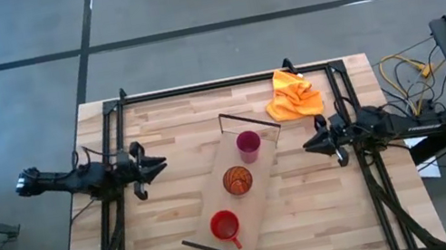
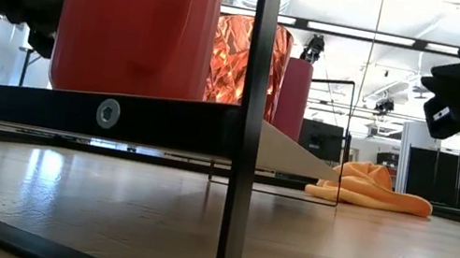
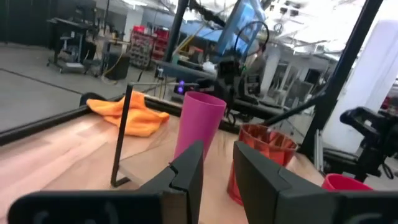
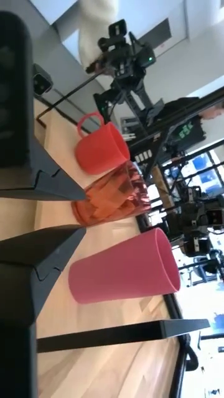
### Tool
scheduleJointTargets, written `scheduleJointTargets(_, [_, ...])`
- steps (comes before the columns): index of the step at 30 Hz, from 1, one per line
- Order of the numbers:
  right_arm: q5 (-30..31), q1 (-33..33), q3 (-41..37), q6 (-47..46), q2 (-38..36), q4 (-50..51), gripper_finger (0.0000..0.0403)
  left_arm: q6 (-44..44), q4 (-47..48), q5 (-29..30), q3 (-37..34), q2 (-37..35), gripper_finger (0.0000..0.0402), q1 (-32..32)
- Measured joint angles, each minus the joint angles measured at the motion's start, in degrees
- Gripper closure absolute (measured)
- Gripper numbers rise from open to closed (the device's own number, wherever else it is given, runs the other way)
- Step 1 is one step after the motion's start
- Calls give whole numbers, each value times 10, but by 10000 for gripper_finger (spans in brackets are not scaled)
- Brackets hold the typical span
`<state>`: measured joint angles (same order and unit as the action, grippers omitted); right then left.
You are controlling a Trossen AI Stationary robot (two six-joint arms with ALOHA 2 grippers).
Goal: Stack small to large cups/mugs on shelf
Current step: Return to Home Position
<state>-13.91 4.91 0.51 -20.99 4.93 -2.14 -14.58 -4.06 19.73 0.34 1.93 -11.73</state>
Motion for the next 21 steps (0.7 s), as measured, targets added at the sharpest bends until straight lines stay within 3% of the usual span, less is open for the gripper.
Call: scheduleJointTargets(21, [0,0,0,-19,5,-1,335,2,-1,1,1,33,327,0])
